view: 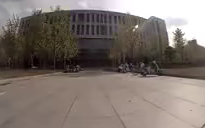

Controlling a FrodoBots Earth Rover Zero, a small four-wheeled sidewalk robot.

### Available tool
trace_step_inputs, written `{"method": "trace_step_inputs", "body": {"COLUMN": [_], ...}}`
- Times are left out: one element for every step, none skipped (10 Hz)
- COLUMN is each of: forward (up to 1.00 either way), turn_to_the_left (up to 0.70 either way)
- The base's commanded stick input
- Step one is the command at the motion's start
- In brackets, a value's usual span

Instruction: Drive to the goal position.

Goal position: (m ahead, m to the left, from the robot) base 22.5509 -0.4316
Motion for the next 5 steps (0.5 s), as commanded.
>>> {"method": "trace_step_inputs", "body": {"forward": [1.0,1.0,1.0,1.0,1.0], "turn_to_the_left": [0.0,0.0,0.0,0.0,0.0]}}
